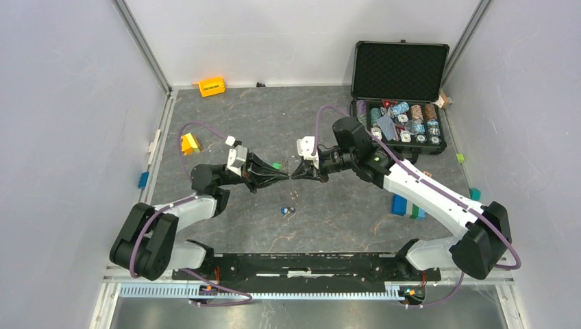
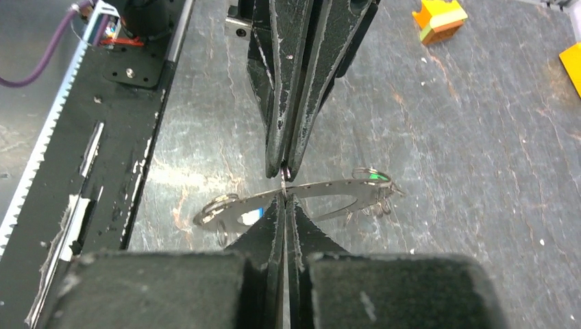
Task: Put the keys on the keyring
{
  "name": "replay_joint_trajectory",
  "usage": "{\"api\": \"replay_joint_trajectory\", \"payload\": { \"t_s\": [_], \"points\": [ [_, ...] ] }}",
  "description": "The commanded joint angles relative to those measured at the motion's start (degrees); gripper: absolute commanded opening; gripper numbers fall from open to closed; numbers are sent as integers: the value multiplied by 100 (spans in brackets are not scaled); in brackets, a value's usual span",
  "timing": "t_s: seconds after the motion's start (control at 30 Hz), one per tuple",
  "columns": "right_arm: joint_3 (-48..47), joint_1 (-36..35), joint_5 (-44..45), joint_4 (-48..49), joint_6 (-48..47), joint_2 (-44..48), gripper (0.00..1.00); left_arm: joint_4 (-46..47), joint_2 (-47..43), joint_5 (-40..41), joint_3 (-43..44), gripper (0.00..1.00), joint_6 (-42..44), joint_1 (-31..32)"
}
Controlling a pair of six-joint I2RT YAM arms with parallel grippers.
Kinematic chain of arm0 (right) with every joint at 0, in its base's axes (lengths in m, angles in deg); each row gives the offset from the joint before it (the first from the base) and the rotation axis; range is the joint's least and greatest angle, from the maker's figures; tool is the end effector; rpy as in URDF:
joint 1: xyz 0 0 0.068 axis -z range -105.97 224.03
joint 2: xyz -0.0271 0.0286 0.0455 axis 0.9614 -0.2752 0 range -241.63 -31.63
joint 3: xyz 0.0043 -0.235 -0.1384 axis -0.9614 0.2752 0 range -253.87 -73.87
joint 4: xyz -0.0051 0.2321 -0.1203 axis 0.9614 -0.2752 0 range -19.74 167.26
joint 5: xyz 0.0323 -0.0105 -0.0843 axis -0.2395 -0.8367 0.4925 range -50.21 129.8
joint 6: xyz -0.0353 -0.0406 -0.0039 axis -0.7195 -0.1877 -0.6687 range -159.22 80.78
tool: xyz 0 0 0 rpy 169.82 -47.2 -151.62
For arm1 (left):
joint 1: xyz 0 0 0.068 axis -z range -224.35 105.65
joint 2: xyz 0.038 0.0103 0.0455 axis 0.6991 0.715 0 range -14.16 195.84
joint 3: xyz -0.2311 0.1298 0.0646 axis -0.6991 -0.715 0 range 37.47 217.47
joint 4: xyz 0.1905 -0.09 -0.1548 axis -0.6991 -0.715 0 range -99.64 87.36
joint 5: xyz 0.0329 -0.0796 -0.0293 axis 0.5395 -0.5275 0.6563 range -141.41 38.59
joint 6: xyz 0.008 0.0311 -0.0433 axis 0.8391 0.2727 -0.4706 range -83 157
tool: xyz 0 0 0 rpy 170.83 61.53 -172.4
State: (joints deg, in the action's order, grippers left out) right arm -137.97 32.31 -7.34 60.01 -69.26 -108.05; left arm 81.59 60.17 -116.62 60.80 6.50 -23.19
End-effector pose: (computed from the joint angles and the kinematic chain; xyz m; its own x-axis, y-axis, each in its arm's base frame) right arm 0.2034 0.2162 0.3279 0.1459 -0.3261 -0.9340 -0.9882 -0.0920 -0.1223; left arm 0.1972 -0.1109 0.2639 0.0041 -0.2298 -0.9732 1.0000 0.0003 0.0041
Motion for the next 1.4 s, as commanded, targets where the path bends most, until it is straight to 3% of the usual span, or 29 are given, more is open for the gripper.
{"api": "replay_joint_trajectory", "payload": {
  "t_s": [0.0, 0.3, 0.6, 0.83, 1.07, 1.27, 1.37],
  "points": [
    [-367, -29, 459, -420, -347, 263, 0, 491, 184, -276, -13, 13, 479, 17],
    [-937, -601, 1558, -1456, -985, 6, 0, -213, 199, -426, 104, 19, 1038, 16],
    [-1419, -1037, 2470, -2106, -1483, -293, 0, -3188, -592, -563, 504, 35, 2934, 7],
    [-1764, -1180, 2956, -2462, -1619, -533, 0, -3358, -611, -834, 777, 50, 2897, -24],
    [-2114, -1421, 3636, -2803, -1662, -728, 0, -4718, -598, -1011, 1227, 50, 3922, -23],
    [-2148, -1539, 3975, -2857, -1697, -745, 0, -4914, -558, -1029, 1321, 45, 4109, -19],
    [-2143, -1580, 4088, -2861, -1732, -702, 0, -6098, -607, -1055, 1533, 45, 5046, -31]
  ]
}}
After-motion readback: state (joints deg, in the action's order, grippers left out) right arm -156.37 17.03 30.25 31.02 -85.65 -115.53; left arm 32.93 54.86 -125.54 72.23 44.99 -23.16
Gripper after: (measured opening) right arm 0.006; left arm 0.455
